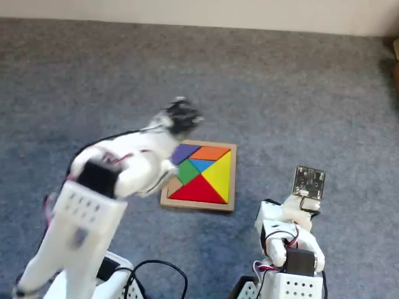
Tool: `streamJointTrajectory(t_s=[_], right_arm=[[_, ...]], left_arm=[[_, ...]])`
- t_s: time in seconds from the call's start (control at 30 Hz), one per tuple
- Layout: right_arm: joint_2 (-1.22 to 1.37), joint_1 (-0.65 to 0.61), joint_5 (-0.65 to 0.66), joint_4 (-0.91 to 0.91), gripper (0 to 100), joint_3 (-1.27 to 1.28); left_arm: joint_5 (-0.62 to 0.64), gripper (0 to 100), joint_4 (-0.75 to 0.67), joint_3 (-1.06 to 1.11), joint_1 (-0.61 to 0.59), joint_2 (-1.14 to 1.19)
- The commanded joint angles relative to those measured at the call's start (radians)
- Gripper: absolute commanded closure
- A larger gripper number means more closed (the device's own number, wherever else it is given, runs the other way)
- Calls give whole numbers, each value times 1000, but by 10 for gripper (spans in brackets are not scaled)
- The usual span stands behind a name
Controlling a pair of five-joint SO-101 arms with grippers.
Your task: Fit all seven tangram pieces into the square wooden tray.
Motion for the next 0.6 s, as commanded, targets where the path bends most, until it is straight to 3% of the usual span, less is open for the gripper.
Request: streamJointTrajectory(t_s=[0.0,0.23,0.43,0.57], right_arm=[[-10,8,3,-12,992,99],[-12,13,9,107,992,99],[-12,13,9,102,992,99],[-12,13,9,102,992,99]], left_arm=[[52,822,-101,173,-107,-232],[66,827,-109,377,-236,-484],[58,992,-109,547,-355,-699],[58,990,-109,671,-383,-855]])
